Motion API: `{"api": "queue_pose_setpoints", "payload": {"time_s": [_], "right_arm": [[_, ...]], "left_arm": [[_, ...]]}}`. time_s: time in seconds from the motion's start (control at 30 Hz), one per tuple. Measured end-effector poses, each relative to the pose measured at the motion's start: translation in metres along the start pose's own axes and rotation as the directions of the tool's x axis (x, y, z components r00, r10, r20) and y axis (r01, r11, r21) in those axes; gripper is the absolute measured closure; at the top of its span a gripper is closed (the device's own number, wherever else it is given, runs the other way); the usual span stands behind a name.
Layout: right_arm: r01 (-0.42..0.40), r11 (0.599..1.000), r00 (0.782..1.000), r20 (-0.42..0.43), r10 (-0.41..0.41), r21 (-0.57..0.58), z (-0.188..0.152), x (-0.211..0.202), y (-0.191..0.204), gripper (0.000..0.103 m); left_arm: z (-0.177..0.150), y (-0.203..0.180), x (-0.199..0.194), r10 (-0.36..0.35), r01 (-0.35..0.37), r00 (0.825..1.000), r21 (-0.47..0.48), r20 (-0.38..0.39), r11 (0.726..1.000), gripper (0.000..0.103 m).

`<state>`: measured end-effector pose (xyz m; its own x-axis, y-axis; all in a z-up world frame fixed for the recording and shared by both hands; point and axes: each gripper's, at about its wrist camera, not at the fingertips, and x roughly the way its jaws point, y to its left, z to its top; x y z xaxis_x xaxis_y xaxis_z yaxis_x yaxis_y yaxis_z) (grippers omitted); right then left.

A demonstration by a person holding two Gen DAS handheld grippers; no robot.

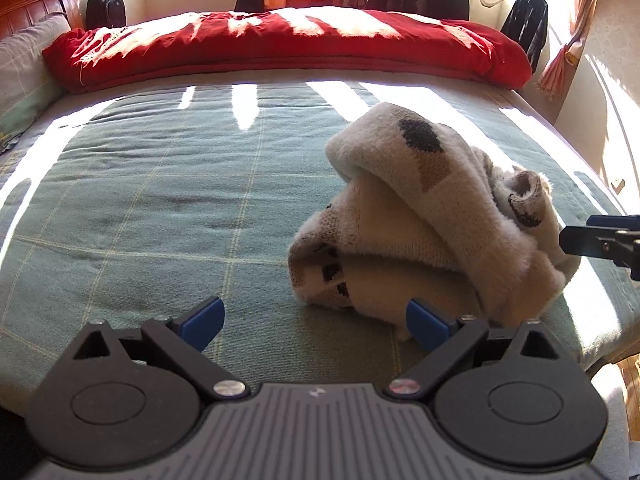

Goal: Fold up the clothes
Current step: 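Move the right tool to the white sweater and grasp its edge, then lift the grasped sweater edge upward with the right tool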

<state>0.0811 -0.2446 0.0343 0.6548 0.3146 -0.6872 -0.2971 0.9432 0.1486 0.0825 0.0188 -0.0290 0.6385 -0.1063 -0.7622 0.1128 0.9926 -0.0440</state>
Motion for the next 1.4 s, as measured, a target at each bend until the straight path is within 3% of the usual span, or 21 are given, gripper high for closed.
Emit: {"api": "queue_pose_setpoints", "payload": {"time_s": [0.17, 0.37, 0.57, 0.7, 1.07, 1.4], "right_arm": [[-0.044, 0.999, 0.997, -0.07, 0.042, -0.021, -0.001, 0.013, 0.011, 0.039], [-0.064, 0.998, 0.978, -0.198, 0.06, -0.014, -0.017, 0.024, 0.003, 0.039], [-0.068, 0.997, 0.949, -0.311, 0.055, -0.031, -0.035, 0.051, 0.007, 0.039], [-0.096, 0.995, 0.96, -0.267, 0.081, -0.042, -0.025, 0.055, 0.024, 0.039], [-0.132, 0.986, 0.986, -0.117, 0.12, -0.105, 0.051, 0.051, 0.044, 0.036], [-0.123, 0.982, 0.99, -0.083, 0.112, -0.142, 0.096, 0.079, 0.052, 0.035]], "left_arm": [[-0.004, 0.002, -0.004, -0.013, 0.011, 0.999, 0.041, 0.042, 0.999, 0.006], [-0.02, 0.004, -0.006, 0.026, -0.04, 0.994, 0.128, 0.107, 0.991, 0.006], [-0.024, 0.006, -0.006, -0.025, 0.01, 0.995, 0.149, 0.1, 0.989, 0.005], [-0.023, 0.008, -0.005, -0.009, -0.002, 0.997, 0.147, 0.071, 0.989, 0.005], [-0.026, 0.019, 0.003, -0.025, 0.021, 0.999, 0.108, 0.031, 0.994, 0.005], [-0.027, 0.032, 0.013, -0.014, 0.014, 1.0, 0.066, -0.002, 0.998, 0.005]]}}
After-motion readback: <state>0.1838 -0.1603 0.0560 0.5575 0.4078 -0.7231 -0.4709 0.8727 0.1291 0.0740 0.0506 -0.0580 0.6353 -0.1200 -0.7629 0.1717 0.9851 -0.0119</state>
